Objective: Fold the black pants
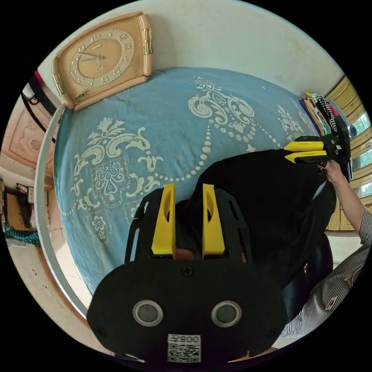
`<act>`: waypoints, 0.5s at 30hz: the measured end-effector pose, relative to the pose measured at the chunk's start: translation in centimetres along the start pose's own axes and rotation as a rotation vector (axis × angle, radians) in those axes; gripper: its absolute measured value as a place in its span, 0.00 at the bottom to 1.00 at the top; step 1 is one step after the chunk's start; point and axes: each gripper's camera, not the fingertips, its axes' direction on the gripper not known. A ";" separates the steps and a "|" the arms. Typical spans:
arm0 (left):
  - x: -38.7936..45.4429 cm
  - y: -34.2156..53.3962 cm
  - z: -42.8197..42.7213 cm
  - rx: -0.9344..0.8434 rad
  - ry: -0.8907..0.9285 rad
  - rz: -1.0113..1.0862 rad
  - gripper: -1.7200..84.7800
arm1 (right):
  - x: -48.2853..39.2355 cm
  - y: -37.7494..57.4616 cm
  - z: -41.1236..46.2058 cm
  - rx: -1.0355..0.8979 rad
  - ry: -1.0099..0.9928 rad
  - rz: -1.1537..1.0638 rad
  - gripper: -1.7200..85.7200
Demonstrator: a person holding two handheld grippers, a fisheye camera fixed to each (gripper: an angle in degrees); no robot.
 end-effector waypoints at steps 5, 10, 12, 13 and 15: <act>1.0 -1.0 0.5 -0.036 -0.027 0.038 0.12 | -0.7 -0.5 1.5 -0.056 0.007 -0.027 0.10; 1.8 -0.3 -0.3 -0.024 0.008 0.036 0.05 | -1.8 -0.1 1.2 -0.057 0.013 -0.035 0.08; 2.2 -0.1 -0.6 -0.029 -0.015 0.030 0.04 | -2.2 -0.1 1.1 -0.072 0.026 -0.035 0.06; 2.6 0.2 -1.0 -0.027 -0.033 0.031 0.04 | -2.5 0.0 1.0 -0.084 0.029 -0.038 0.05; 3.0 0.8 -1.9 -0.012 -0.053 0.029 0.04 | -3.0 0.1 0.8 -0.099 0.035 -0.041 0.04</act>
